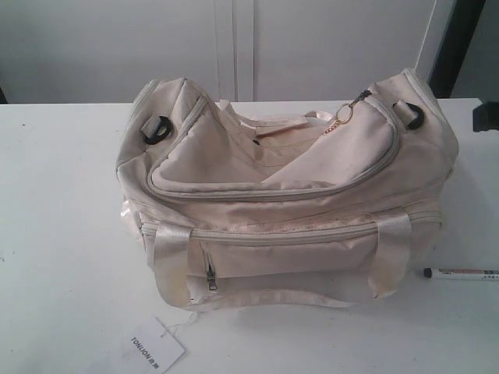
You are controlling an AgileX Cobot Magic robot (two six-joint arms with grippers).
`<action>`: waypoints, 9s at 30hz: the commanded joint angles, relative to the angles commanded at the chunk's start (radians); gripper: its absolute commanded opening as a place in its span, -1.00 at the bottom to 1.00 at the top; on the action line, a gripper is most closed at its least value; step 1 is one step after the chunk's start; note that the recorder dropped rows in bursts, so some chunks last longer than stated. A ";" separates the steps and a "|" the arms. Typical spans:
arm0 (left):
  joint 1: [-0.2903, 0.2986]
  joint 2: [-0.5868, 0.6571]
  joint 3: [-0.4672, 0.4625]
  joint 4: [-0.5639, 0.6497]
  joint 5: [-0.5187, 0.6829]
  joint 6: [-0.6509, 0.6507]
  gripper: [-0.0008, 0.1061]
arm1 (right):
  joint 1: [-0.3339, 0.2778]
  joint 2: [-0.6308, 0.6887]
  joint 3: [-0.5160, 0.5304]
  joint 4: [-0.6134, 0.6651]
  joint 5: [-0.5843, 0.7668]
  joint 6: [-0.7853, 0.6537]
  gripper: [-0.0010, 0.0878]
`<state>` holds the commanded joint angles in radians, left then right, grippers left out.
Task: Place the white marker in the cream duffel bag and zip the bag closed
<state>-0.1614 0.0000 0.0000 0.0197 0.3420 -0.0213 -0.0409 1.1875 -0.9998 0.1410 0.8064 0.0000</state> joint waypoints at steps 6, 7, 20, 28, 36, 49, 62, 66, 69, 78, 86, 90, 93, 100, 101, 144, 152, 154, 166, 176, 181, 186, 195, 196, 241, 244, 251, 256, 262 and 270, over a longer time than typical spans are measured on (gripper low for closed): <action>0.000 0.000 0.000 0.000 0.000 0.000 -0.99 | 0.000 0.069 -0.061 0.052 -0.006 -0.030 -0.98; 0.000 0.000 0.000 0.000 0.000 0.000 -0.99 | 0.000 0.078 -0.070 0.073 -0.009 -0.048 -0.98; 0.000 0.000 0.000 0.000 0.000 0.000 -0.99 | 0.002 0.277 -0.259 0.301 -0.023 -0.209 -0.98; 0.000 0.000 0.000 0.000 0.000 0.000 -0.99 | 0.012 0.409 -0.366 0.367 -0.007 -0.263 -0.97; 0.000 0.000 0.000 0.000 0.000 0.000 -0.99 | 0.022 0.466 -0.399 0.356 0.000 -0.268 -0.55; 0.000 0.000 0.000 0.000 0.000 0.000 -0.99 | 0.022 0.507 -0.395 0.356 0.000 -0.270 -0.38; 0.000 0.000 0.000 0.000 0.000 0.000 -0.99 | 0.022 0.546 -0.395 0.358 0.047 -0.266 -0.94; 0.000 0.000 0.000 0.000 0.000 0.000 -0.99 | 0.022 0.540 -0.399 0.370 0.049 -0.258 -0.98; 0.000 0.000 0.000 0.000 0.000 0.000 -0.99 | 0.022 0.525 -0.401 0.406 0.044 -0.258 -0.98; 0.000 0.000 0.000 0.000 0.000 0.000 -0.99 | 0.022 0.480 -0.408 0.417 0.042 -0.257 -0.98; 0.000 0.000 0.000 0.000 0.000 0.000 -0.99 | 0.022 0.422 -0.408 0.417 0.015 -0.218 -0.98; 0.000 0.000 0.000 0.000 0.000 0.000 -0.99 | 0.022 0.394 -0.408 0.417 0.007 -0.218 -0.98; 0.000 0.000 0.000 0.000 0.000 0.000 -0.99 | 0.022 0.386 -0.408 0.410 -0.002 -0.218 -0.98; 0.000 0.000 0.000 0.000 0.000 0.000 -0.99 | 0.022 0.386 -0.408 0.407 0.000 -0.218 -0.98; 0.000 0.000 0.000 0.000 0.000 0.000 -0.99 | 0.022 0.386 -0.408 0.407 0.000 -0.218 -0.98; 0.000 0.000 0.000 0.000 0.000 0.000 -0.99 | 0.022 0.386 -0.408 0.407 0.000 -0.218 -0.98; 0.000 0.000 0.000 0.000 0.000 0.000 -0.99 | 0.022 0.386 -0.408 0.407 0.000 -0.218 -0.98; 0.000 0.000 0.000 0.000 0.000 0.000 -0.99 | 0.022 0.386 -0.408 0.407 0.000 -0.218 -0.98; 0.000 0.000 0.000 0.000 0.000 0.000 -0.99 | 0.022 0.386 -0.408 0.407 0.000 -0.218 -0.98; 0.000 0.000 0.000 0.000 0.000 0.000 -0.99 | 0.022 0.386 -0.408 0.407 0.000 -0.218 -0.98; 0.000 0.000 0.000 0.000 0.000 0.000 -0.99 | 0.022 0.386 -0.408 0.407 0.000 -0.218 -0.98; 0.000 0.000 0.000 0.000 0.000 0.000 -0.99 | 0.022 0.386 -0.408 0.407 0.000 -0.218 -0.98; 0.000 0.000 0.000 0.000 0.000 0.000 -0.99 | 0.022 0.386 -0.408 0.407 0.000 -0.218 -0.98; 0.000 0.000 0.000 0.000 0.000 0.000 -0.99 | 0.022 0.386 -0.408 0.407 0.000 -0.218 -0.98; 0.000 0.000 0.000 0.035 -0.016 0.021 -0.99 | 0.022 0.385 -0.408 0.416 0.033 -0.137 -0.98; 0.000 0.000 0.000 0.021 -0.053 0.021 -0.99 | 0.022 0.385 -0.408 0.418 0.056 -0.127 -0.98; 0.000 0.000 0.000 -0.060 -0.198 0.021 -0.99 | 0.022 0.385 -0.408 0.418 0.052 -0.127 -0.98; 0.000 0.000 0.000 -0.064 -0.222 0.021 -0.99 | 0.022 0.385 -0.408 0.418 0.052 -0.130 -0.98; 0.000 0.000 0.000 -0.117 -0.334 -0.096 -0.99 | 0.022 0.385 -0.408 0.416 0.052 -0.132 -0.98; 0.000 0.005 -0.108 -0.119 -0.342 -0.168 -0.99 | 0.022 0.385 -0.408 0.416 0.052 -0.134 -0.98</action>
<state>-0.1614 0.0048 -0.1077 -0.0991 0.0000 -0.1895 -0.0192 1.5726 -1.4074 0.5570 0.8588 -0.1341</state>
